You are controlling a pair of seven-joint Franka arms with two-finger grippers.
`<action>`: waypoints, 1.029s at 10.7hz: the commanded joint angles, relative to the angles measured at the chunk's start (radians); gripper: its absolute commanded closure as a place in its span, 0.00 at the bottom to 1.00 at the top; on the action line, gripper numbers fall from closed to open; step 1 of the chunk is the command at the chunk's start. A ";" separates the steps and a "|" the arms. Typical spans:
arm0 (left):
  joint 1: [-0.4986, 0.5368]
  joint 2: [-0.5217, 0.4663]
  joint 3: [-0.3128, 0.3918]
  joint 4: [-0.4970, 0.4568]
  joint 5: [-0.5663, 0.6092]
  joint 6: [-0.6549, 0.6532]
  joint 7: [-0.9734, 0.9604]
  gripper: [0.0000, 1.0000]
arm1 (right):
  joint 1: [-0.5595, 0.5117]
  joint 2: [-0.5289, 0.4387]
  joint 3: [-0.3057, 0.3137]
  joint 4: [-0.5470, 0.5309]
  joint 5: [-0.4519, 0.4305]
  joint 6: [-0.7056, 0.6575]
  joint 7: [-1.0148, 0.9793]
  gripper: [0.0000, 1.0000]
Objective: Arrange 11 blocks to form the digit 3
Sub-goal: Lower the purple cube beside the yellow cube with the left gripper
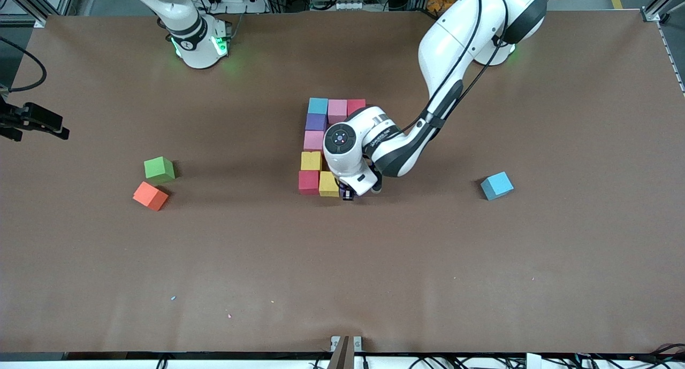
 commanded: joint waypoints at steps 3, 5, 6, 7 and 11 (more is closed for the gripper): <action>-0.014 0.012 0.009 0.024 0.017 0.009 -0.031 0.00 | -0.008 0.004 0.006 0.003 -0.012 -0.004 0.012 0.00; -0.011 -0.014 0.007 0.023 0.013 -0.001 -0.029 0.00 | -0.015 0.001 0.006 -0.020 -0.012 -0.012 0.012 0.00; -0.005 -0.042 0.001 0.021 0.013 -0.012 -0.026 0.00 | -0.022 0.002 0.006 -0.026 -0.012 -0.012 0.012 0.00; 0.002 -0.071 -0.005 0.020 0.014 -0.026 -0.024 0.00 | -0.025 0.002 0.006 -0.026 -0.012 -0.009 0.013 0.00; 0.045 -0.232 -0.011 0.009 -0.053 -0.149 0.141 0.00 | -0.012 0.001 0.012 -0.009 -0.003 0.016 0.013 0.00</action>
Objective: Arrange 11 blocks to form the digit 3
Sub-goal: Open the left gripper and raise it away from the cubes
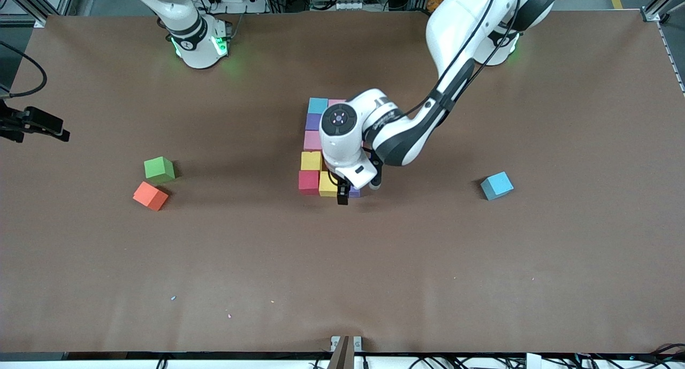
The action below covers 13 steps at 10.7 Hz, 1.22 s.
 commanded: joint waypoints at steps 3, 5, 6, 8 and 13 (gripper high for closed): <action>0.135 -0.194 -0.001 -0.042 -0.053 -0.128 0.316 0.00 | 0.003 -0.003 0.010 0.028 0.002 0.000 0.013 0.00; 0.236 -0.234 0.001 -0.037 -0.052 -0.208 0.604 0.00 | 0.001 -0.005 0.009 0.028 0.002 0.006 0.013 0.00; 0.288 -0.254 0.005 -0.039 -0.050 -0.216 0.719 0.00 | 0.000 -0.003 0.009 0.026 0.002 0.008 0.010 0.00; 0.385 -0.280 0.007 -0.039 -0.038 -0.239 0.890 0.00 | -0.002 -0.003 0.009 0.026 0.002 -0.004 0.000 0.00; 0.524 -0.383 0.005 -0.042 -0.037 -0.374 1.255 0.00 | -0.003 -0.005 0.009 0.021 0.004 0.028 0.000 0.00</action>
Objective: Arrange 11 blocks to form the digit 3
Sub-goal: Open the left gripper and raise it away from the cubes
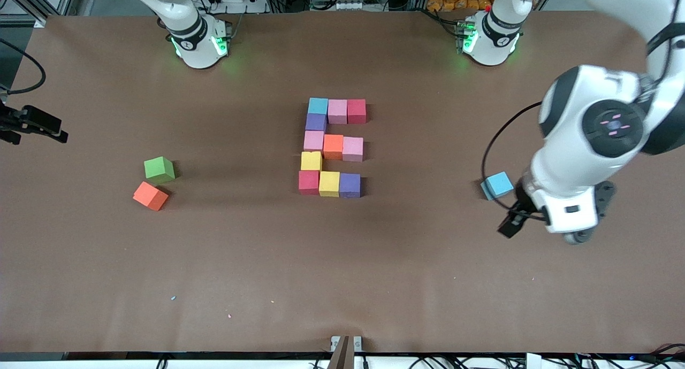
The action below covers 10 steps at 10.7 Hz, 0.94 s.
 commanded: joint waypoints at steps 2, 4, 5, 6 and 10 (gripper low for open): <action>0.036 -0.093 -0.006 -0.040 -0.009 -0.054 0.211 0.00 | -0.007 -0.003 0.003 -0.001 0.003 0.017 0.000 0.00; 0.053 -0.159 -0.001 -0.057 -0.022 -0.094 0.355 0.00 | -0.010 -0.003 0.003 -0.004 0.003 0.017 0.000 0.00; 0.059 -0.205 0.012 -0.097 -0.029 -0.103 0.438 0.00 | -0.012 -0.003 0.003 -0.004 0.003 0.017 0.000 0.00; 0.073 -0.254 0.026 -0.137 -0.068 -0.103 0.513 0.00 | -0.010 -0.003 0.003 -0.004 0.003 0.019 0.000 0.00; 0.098 -0.483 0.121 -0.316 -0.215 -0.103 0.803 0.00 | -0.010 -0.003 0.003 -0.004 0.003 0.021 0.000 0.00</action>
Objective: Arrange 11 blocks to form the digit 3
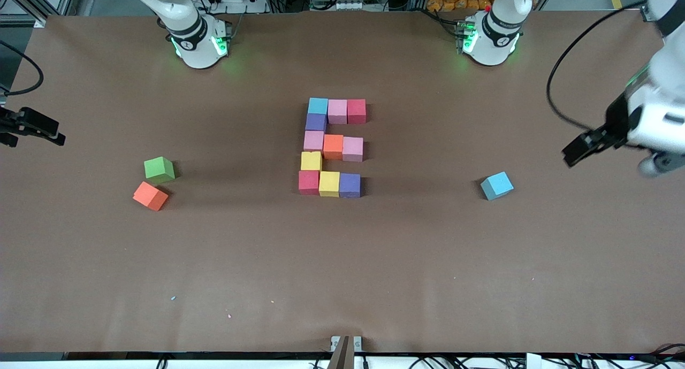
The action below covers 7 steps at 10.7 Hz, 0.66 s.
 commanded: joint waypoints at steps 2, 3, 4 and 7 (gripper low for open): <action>0.006 -0.194 0.036 -0.213 -0.075 0.015 0.198 0.00 | -0.008 -0.004 0.004 -0.003 0.003 0.005 0.000 0.00; 0.006 -0.236 0.036 -0.273 -0.076 0.033 0.263 0.00 | -0.008 -0.004 0.004 -0.003 0.003 0.013 0.000 0.00; 0.003 -0.265 0.024 -0.315 -0.076 0.051 0.261 0.00 | -0.008 -0.004 0.004 -0.003 0.003 0.013 0.000 0.00; -0.003 -0.278 -0.016 -0.333 -0.073 0.050 0.275 0.00 | -0.006 -0.002 0.004 -0.003 0.003 0.027 0.000 0.00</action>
